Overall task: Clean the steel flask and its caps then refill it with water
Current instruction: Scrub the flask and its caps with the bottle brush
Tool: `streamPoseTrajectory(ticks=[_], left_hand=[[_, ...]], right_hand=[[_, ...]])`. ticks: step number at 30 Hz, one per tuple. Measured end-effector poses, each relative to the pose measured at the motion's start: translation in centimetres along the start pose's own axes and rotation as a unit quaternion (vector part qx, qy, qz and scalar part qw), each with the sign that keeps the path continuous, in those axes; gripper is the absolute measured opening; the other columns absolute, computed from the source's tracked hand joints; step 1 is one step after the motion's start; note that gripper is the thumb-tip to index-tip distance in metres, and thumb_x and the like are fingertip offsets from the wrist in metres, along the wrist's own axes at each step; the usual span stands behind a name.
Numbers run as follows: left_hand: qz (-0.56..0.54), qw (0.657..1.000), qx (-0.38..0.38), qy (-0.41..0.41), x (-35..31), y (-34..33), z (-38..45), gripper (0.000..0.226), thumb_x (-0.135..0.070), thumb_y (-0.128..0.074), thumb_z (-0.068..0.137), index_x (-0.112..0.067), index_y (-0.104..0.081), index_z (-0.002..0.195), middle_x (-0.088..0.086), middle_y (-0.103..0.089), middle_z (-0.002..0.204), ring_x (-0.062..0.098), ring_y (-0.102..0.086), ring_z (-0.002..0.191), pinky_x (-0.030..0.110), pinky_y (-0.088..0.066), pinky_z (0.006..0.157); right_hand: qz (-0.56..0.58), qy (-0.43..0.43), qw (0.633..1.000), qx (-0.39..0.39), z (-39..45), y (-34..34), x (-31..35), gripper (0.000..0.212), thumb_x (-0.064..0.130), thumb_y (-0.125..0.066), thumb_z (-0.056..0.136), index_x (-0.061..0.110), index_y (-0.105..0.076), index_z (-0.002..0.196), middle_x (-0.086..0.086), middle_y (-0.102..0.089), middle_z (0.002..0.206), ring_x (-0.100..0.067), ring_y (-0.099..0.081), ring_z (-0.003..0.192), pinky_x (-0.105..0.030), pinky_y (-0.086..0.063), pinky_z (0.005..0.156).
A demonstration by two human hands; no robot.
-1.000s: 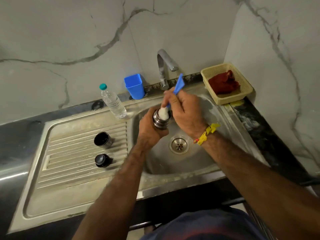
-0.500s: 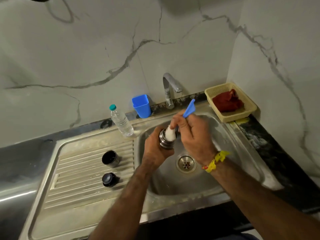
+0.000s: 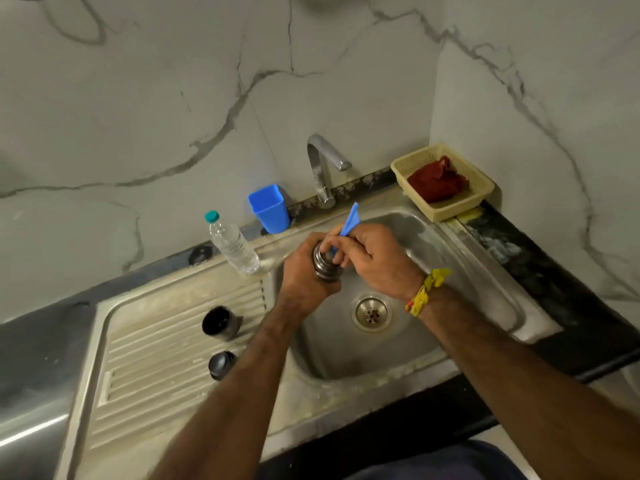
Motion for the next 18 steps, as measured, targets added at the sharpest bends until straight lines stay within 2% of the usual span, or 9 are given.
streamPoseTrajectory(ticks=[2,5,7,9,11,12,14,16,18], left_hand=[[0.003,1.0,0.006,-0.002,0.4,-0.3,0.1,0.068,-0.004,-0.088,0.056,-0.036,-0.056,0.107,-0.018,-0.068,0.089,-0.008,-0.064,0.079,0.01,-0.047,0.068],[-0.013,1.0,0.007,-0.011,1.1,-0.3,0.2,0.069,-0.003,-0.088,0.058,-0.042,-0.056,0.104,-0.012,-0.072,0.091,0.003,-0.067,0.08,0.017,-0.054,0.07],[-0.008,1.0,0.013,-0.016,1.1,0.2,0.1,0.073,0.001,-0.087,0.058,-0.045,-0.053,0.101,-0.016,-0.069,0.09,-0.006,-0.064,0.08,0.012,-0.051,0.07],[0.0,1.0,0.02,-0.024,1.1,0.5,0.0,0.073,0.005,-0.086,0.057,-0.04,-0.055,0.106,-0.02,-0.066,0.092,-0.013,-0.061,0.079,0.009,-0.047,0.069],[-0.008,0.999,0.023,-0.033,1.0,0.6,0.1,0.073,0.004,-0.087,0.057,-0.032,-0.058,0.114,-0.018,-0.066,0.096,-0.008,-0.063,0.082,0.01,-0.048,0.073],[-0.006,0.999,0.029,-0.032,1.0,0.4,0.1,0.073,0.002,-0.087,0.058,-0.029,-0.059,0.117,-0.016,-0.067,0.097,-0.003,-0.063,0.084,0.013,-0.049,0.076],[0.015,0.999,0.035,-0.033,0.5,-0.2,0.1,0.071,-0.004,-0.088,0.058,-0.026,-0.06,0.12,-0.014,-0.067,0.102,0.007,-0.063,0.088,0.018,-0.048,0.078],[0.017,0.999,0.019,-0.023,0.5,-0.7,0.2,0.07,-0.009,-0.089,0.058,-0.027,-0.06,0.119,-0.015,-0.067,0.103,0.007,-0.063,0.091,0.014,-0.044,0.076],[0.011,1.0,0.009,-0.012,0.8,-1.2,0.2,0.069,-0.011,-0.089,0.059,-0.028,-0.059,0.119,-0.018,-0.066,0.103,0.004,-0.062,0.09,0.007,-0.041,0.075]], right_hand=[[-0.011,0.019,0.999,-0.033,-0.1,0.0,0.7,0.015,0.01,-0.061,0.096,0.003,-0.074,0.096,0.0,-0.068,0.072,-0.007,-0.063,0.069,-0.018,-0.051,0.069],[-0.039,0.071,0.992,-0.094,-0.5,0.0,2.0,0.016,0.015,-0.064,0.094,0.003,-0.074,0.098,-0.003,-0.073,0.082,-0.007,-0.066,0.075,-0.019,-0.054,0.072],[-0.018,0.031,0.996,-0.081,-0.6,-0.6,1.6,0.018,0.016,-0.062,0.094,0.003,-0.074,0.098,-0.001,-0.072,0.081,-0.005,-0.066,0.072,-0.017,-0.053,0.07],[-0.028,0.007,0.998,-0.05,-0.7,-1.0,0.9,0.021,0.017,-0.06,0.093,0.003,-0.074,0.097,0.003,-0.069,0.079,0.001,-0.065,0.07,-0.015,-0.052,0.07],[-0.041,0.018,0.998,-0.052,-0.9,-0.9,0.5,0.019,0.016,-0.06,0.093,0.004,-0.075,0.097,0.01,-0.069,0.08,0.002,-0.066,0.072,-0.015,-0.054,0.071],[-0.032,0.011,0.996,-0.079,-1.1,-0.7,0.4,0.019,0.017,-0.061,0.093,0.004,-0.075,0.095,0.011,-0.069,0.078,-0.001,-0.067,0.071,-0.019,-0.056,0.071],[-0.028,-0.027,0.982,-0.186,-1.9,-0.5,-0.1,0.025,0.024,-0.065,0.092,0.003,-0.074,0.083,0.006,-0.069,0.067,-0.009,-0.067,0.06,-0.034,-0.059,0.063],[-0.075,-0.057,0.957,-0.273,-2.4,-0.5,-0.1,0.035,0.031,-0.073,0.088,0.005,-0.07,0.065,0.006,-0.065,0.056,-0.01,-0.064,0.049,-0.04,-0.056,0.055],[-0.104,-0.073,0.953,-0.275,-2.5,-0.1,0.9,0.036,0.036,-0.076,0.086,0.009,-0.07,0.063,0.005,-0.067,0.055,-0.011,-0.064,0.048,-0.039,-0.056,0.055]])
Point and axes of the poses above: each hand's wrist, its own z-axis towards the middle knuckle, its own y-axis out of the back of the hand, x = y × z, the point moved 5 cm from there along z, towards the middle knuckle
